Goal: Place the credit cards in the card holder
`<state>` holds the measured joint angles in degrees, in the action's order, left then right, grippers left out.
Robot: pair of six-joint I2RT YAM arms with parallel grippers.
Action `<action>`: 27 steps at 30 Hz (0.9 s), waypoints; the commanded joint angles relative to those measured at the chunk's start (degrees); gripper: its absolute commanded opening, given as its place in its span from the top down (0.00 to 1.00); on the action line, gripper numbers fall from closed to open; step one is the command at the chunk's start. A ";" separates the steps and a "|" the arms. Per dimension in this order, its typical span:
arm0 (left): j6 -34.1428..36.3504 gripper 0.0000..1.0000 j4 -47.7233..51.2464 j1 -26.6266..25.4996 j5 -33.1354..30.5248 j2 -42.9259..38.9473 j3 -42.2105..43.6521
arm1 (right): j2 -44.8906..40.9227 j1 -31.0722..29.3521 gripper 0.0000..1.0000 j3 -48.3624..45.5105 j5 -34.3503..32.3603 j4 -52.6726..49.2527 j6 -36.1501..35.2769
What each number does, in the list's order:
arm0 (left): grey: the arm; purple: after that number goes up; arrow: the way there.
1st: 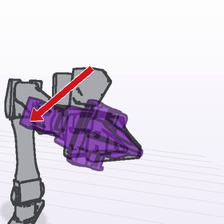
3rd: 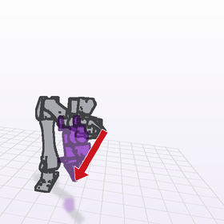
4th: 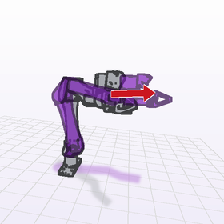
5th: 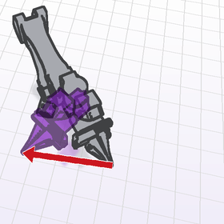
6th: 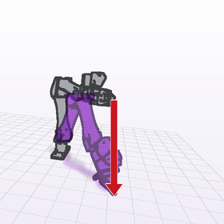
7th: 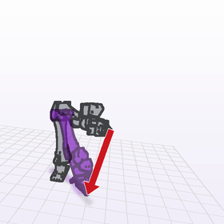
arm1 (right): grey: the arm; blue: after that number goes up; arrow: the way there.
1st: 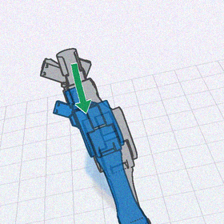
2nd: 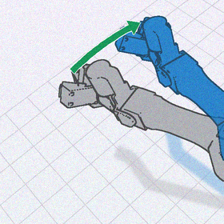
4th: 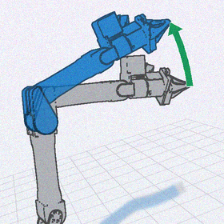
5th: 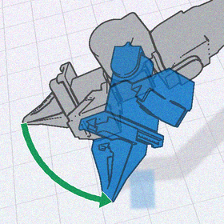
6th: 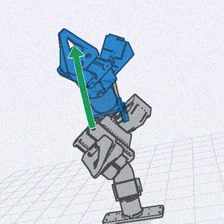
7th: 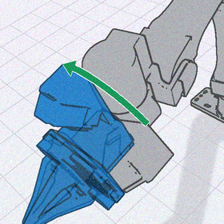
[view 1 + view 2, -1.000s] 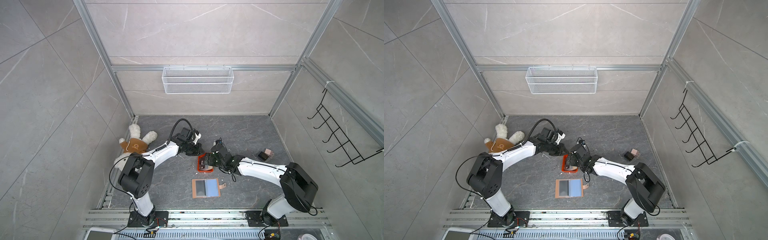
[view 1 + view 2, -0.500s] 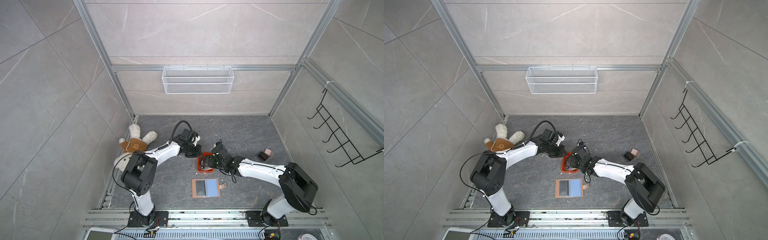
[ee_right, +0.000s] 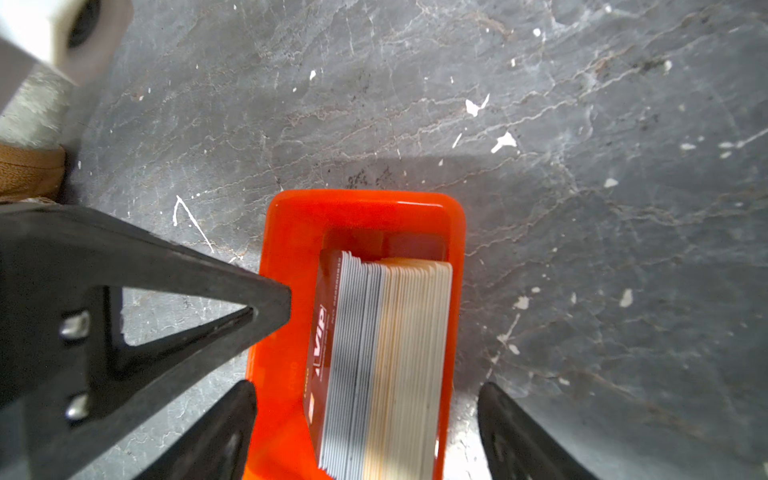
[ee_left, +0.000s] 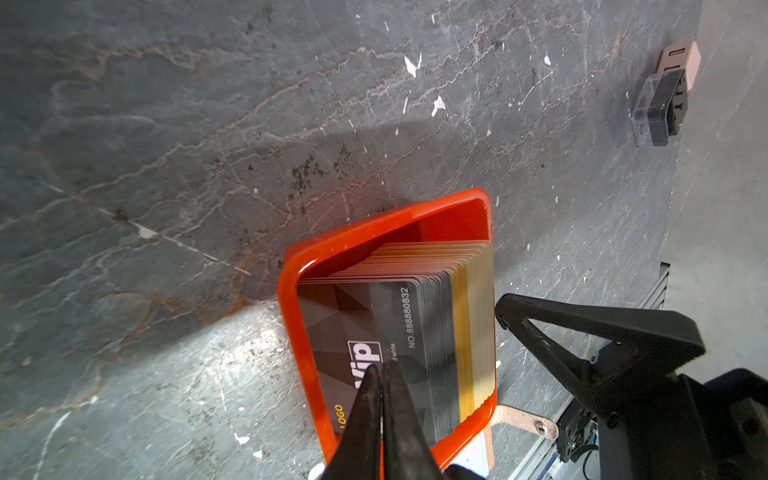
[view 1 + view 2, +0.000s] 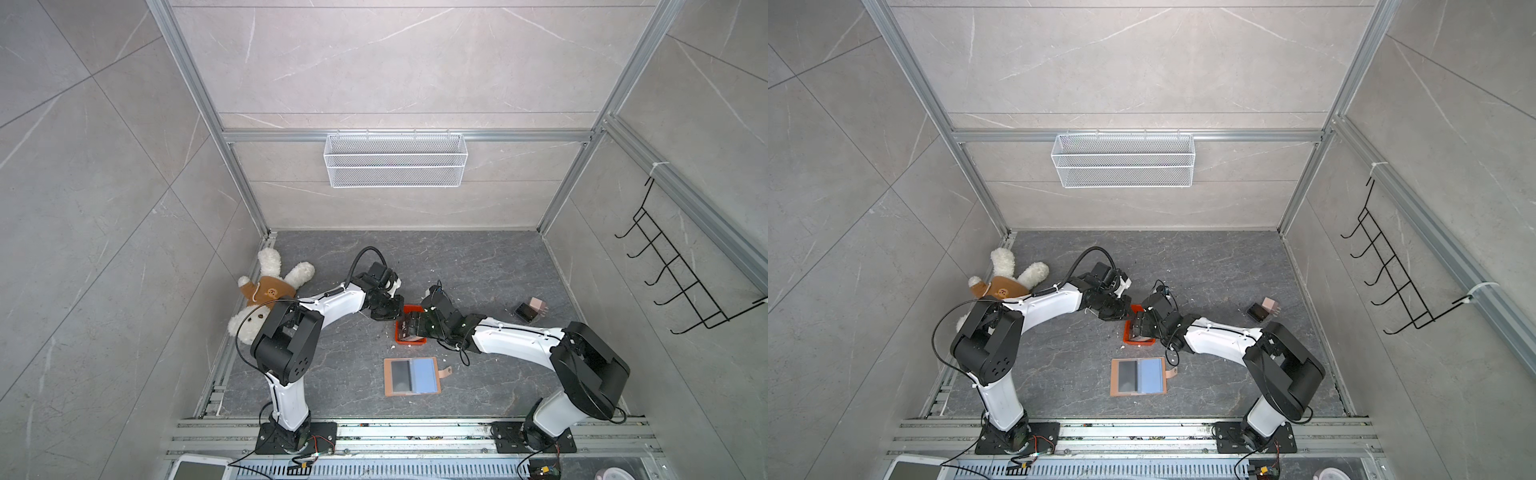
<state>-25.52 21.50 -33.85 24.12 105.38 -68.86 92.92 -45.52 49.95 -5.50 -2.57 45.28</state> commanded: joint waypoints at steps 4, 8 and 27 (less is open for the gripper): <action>-0.10 0.92 1.22 -0.43 -0.45 1.20 -2.67 | 2.41 0.16 0.16 -0.24 0.14 0.98 0.63; -0.35 0.92 1.47 -0.43 -0.83 1.75 -2.93 | 3.40 0.18 0.16 0.05 0.03 0.90 0.60; -0.91 0.91 3.59 -0.43 -2.32 3.94 -3.83 | 5.34 0.16 0.17 0.24 0.60 1.46 0.54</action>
<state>-25.87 23.16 -34.15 22.55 109.12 -70.83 98.00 -45.50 49.95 -4.86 -1.41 45.43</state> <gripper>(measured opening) 0.092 0.833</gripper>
